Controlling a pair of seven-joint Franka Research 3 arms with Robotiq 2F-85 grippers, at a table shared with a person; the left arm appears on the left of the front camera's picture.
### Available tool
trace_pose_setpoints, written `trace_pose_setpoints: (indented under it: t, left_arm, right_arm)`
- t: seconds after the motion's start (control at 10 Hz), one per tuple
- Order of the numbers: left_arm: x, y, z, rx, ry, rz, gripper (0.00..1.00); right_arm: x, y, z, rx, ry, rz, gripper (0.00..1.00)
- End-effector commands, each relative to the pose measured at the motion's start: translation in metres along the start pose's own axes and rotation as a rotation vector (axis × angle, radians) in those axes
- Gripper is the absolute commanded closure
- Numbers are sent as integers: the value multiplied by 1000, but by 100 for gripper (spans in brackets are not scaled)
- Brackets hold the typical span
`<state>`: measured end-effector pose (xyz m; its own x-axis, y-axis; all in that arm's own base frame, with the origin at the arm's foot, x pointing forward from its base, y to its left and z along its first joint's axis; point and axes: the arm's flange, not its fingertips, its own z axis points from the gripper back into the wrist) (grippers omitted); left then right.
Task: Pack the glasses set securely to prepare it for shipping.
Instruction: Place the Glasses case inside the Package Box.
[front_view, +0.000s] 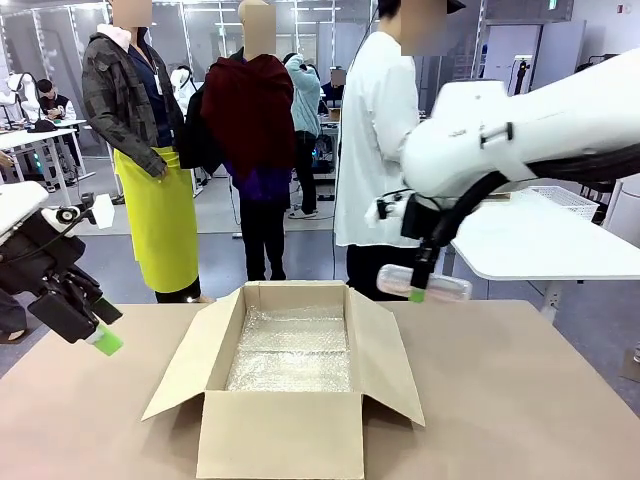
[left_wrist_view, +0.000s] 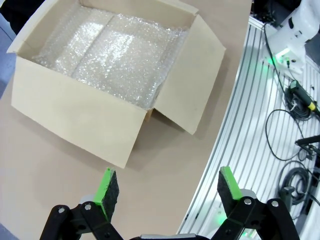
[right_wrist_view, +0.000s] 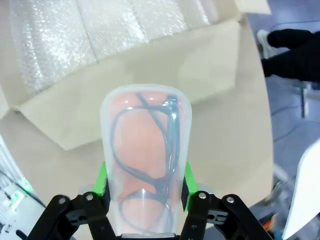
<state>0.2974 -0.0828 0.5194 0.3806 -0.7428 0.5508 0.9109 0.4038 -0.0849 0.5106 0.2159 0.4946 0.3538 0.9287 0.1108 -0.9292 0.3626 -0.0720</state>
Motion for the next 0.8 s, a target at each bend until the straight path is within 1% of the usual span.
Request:
trace_pose_setpoints:
  t: [0.0, 0.1, 0.2, 0.3, 0.5, 0.6, 0.7]
  left_arm:
    - [0, 2, 1, -10, -20, -19, 0]
    - [0, 2, 1, -10, -20, -19, 0]
    - [0, 2, 1, -10, -20, -19, 0]
    - [0, 2, 1, -10, -20, -19, 0]
    - [0, 2, 1, -10, -20, -19, 0]
    - [0, 2, 1, -10, -20, -19, 0]
    - [0, 2, 1, -10, -20, -19, 0]
  right_arm:
    - [53, -7, -4, 4, 37, 78, 65]
    - [85, -2, -11, -1, 79, 130, 65]
    - [120, 4, -18, 1, 103, 177, 65]
    - [148, 11, -28, 17, 112, 219, 65]
    - [188, 11, -63, -13, 132, 244, 65]
    - [203, 9, -78, 0, 109, 234, 65]
    - [214, 6, -96, -15, 103, 248, 65]
